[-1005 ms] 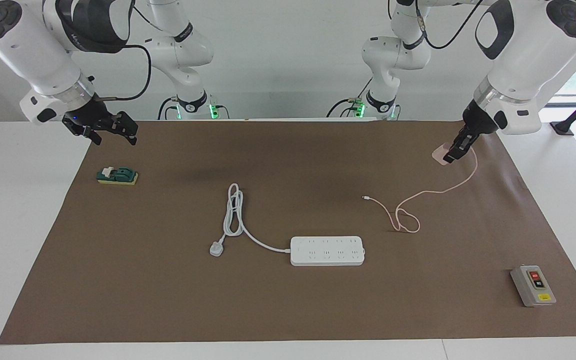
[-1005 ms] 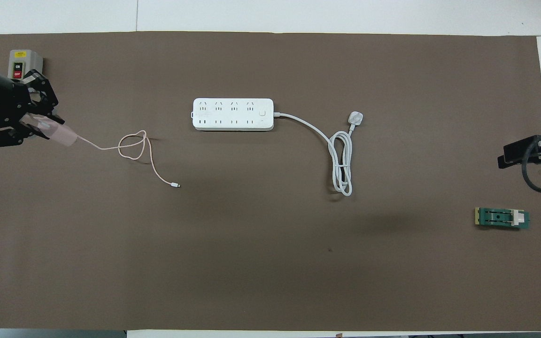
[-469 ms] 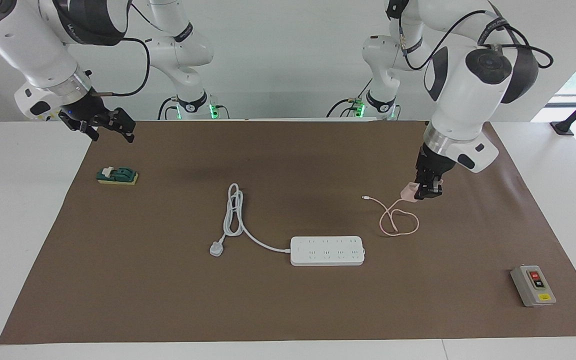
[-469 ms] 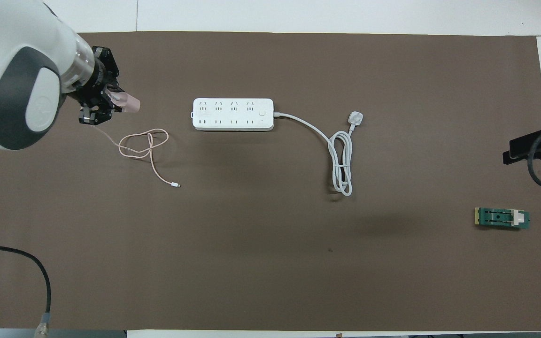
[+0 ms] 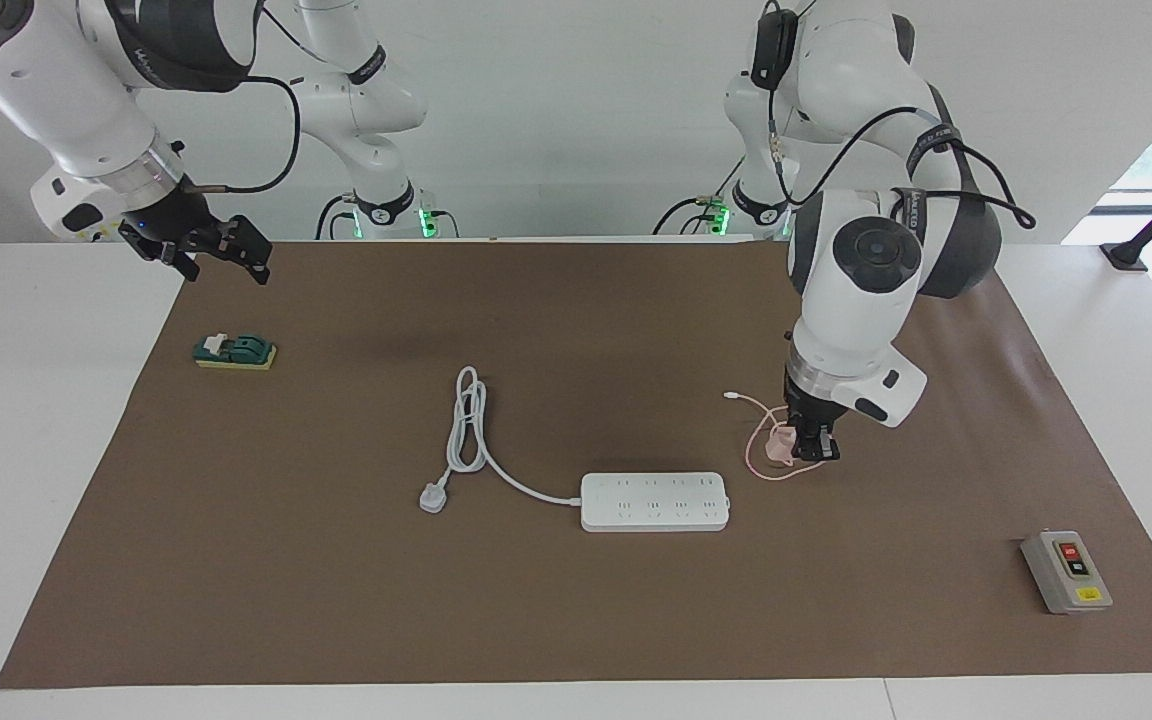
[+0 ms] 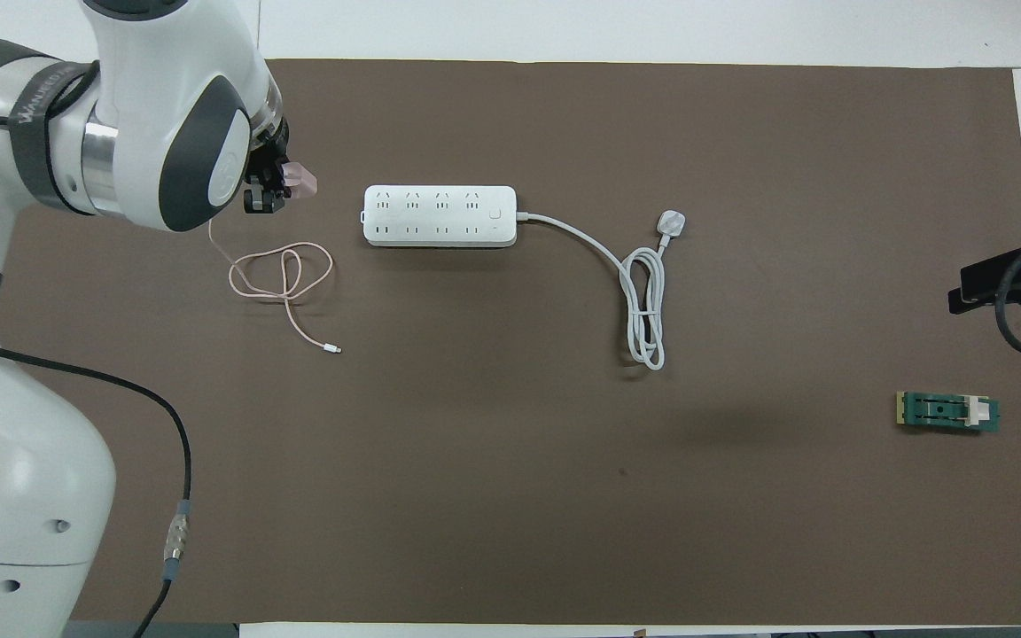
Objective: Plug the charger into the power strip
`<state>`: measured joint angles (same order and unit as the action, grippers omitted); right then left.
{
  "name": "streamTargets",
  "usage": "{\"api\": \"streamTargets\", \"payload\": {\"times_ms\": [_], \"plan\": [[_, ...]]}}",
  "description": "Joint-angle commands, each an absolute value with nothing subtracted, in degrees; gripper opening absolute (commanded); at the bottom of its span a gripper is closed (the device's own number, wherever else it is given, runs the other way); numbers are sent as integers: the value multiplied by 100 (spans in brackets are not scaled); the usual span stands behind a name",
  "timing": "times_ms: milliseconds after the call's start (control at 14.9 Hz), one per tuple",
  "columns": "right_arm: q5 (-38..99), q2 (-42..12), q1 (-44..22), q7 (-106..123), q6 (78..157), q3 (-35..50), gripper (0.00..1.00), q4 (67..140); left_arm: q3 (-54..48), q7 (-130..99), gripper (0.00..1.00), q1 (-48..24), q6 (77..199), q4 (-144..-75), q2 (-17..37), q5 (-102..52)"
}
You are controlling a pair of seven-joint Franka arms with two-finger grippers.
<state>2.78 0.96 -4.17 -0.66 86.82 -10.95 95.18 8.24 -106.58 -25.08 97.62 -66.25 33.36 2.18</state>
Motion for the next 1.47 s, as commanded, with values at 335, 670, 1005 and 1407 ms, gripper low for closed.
{"api": "streamTargets", "payload": {"times_ms": [335,670,1005,1407], "plan": [[211,202,-396,-167,8587,-1028,100,9483,1099,-11258,0,-3067,9746,-6117,4095,404],[211,202,-396,-167,8587,-1028,100,9483,1090,-11417,0,-3199,9949,-6135,4184,396],[211,202,-396,-167,8587,-1028,100,9483,1090,-11452,0,-3261,9958,-6170,4298,378],[211,202,-396,-167,8578,-1028,100,9483,1081,-11347,0,-3252,9975,-6337,4289,369]]}}
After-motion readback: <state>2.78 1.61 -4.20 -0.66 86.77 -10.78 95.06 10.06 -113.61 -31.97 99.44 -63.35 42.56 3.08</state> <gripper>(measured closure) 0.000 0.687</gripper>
